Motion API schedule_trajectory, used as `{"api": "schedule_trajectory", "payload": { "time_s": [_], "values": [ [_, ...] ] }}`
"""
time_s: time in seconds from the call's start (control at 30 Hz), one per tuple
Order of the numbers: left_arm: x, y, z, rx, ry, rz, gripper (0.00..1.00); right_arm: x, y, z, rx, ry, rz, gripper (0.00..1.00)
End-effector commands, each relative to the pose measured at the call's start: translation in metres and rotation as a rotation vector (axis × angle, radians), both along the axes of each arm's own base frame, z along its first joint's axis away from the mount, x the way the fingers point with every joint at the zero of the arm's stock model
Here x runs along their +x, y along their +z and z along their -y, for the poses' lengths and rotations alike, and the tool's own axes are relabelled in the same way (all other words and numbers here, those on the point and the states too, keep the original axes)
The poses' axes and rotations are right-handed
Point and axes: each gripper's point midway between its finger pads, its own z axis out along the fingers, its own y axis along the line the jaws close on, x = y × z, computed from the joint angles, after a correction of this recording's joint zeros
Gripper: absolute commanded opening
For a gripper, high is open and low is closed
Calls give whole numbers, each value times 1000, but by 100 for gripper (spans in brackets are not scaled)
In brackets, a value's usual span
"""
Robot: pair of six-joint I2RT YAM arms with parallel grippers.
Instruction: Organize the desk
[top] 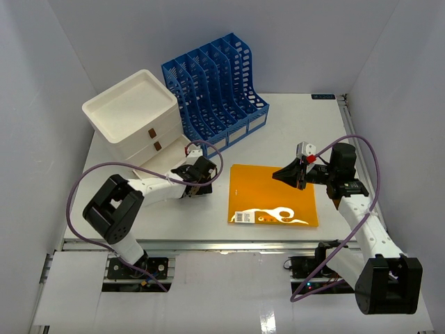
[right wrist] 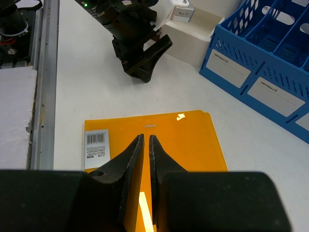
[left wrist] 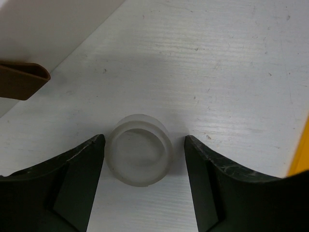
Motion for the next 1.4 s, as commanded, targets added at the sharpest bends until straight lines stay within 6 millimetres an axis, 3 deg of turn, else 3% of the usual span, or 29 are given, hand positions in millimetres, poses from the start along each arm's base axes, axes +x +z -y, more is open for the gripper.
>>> {"api": "schedule_trajectory", "payload": {
  "time_s": [0.0, 0.27, 0.37, 0.5, 0.63, 0.73, 0.83, 1.07, 1.2, 1.37],
  "values": [
    [-9, -16, -10, 44, 32, -43, 66, -2, 10, 0, 14, 17, 42, 15],
    [-12, 23, 9, -1, -24, 52, 24, -3, 10, 0, 12, 15, 46, 15],
    [-10, 53, 8, 1, -52, 126, 16, -3, 10, 0, 12, 15, 49, 15],
    [-2, 101, -15, 52, -7, 261, 11, -2, 9, 0, 10, 14, 45, 15],
    [9, 133, -42, 125, 91, 372, 19, -2, 9, 0, 8, 16, 48, 15],
    [28, 136, -70, 140, 200, 382, 20, -2, 8, 0, 6, 13, 46, 15],
    [43, 135, -84, 146, 257, 400, 21, -1, 8, 1, 4, 10, 48, 15],
    [72, 134, -100, 171, 303, 416, 25, -2, 7, 0, 6, 16, 42, 15],
    [79, 130, -97, 180, 288, 400, 57, -2, 8, 0, 6, 16, 46, 15],
    [76, 127, -96, 171, 270, 391, 81, -3, 8, 0, 6, 18, 48, 15]
  ]
}}
